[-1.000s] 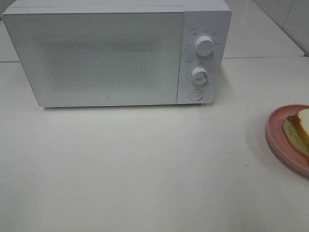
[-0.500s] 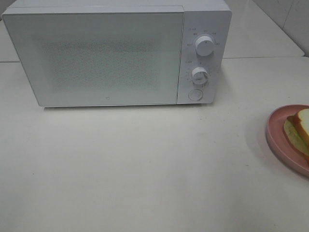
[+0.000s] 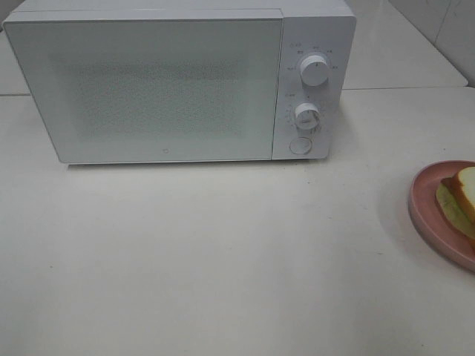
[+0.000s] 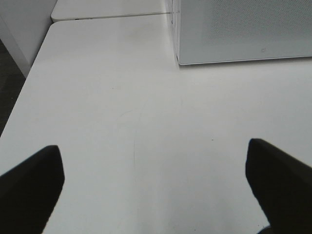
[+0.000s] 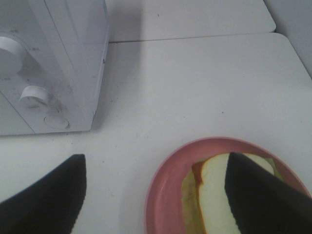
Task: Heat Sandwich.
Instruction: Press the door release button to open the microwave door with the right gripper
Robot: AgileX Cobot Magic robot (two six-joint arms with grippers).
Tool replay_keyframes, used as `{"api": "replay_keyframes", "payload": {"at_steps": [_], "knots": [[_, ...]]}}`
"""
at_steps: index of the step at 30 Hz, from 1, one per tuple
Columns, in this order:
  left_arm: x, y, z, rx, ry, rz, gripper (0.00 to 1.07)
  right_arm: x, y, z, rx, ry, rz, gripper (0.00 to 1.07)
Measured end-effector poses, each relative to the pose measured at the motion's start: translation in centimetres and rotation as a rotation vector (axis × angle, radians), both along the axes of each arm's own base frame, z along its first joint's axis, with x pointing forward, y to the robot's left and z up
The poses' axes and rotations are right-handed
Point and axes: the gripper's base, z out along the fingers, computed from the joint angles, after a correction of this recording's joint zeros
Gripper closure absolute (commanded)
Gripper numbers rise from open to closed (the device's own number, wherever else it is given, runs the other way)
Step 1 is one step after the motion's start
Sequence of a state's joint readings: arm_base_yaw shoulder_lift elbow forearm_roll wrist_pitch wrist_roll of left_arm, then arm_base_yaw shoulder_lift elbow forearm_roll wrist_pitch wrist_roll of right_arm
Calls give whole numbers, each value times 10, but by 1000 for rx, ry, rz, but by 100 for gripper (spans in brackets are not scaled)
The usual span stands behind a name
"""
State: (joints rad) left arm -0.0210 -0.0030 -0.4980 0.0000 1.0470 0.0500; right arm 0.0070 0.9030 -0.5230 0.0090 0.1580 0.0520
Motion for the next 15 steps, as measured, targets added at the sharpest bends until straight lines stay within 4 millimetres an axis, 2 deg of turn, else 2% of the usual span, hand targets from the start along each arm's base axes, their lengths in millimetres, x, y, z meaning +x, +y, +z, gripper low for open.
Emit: {"api": "replay_keyframes", "payload": {"at_steps": [7, 15], "knots": [[0, 0, 0, 0, 0, 0, 10, 11, 0, -15, 1, -76, -2, 32], [0, 0, 0, 0, 0, 0, 10, 25, 21, -31, 11, -144, 92, 32]]}}
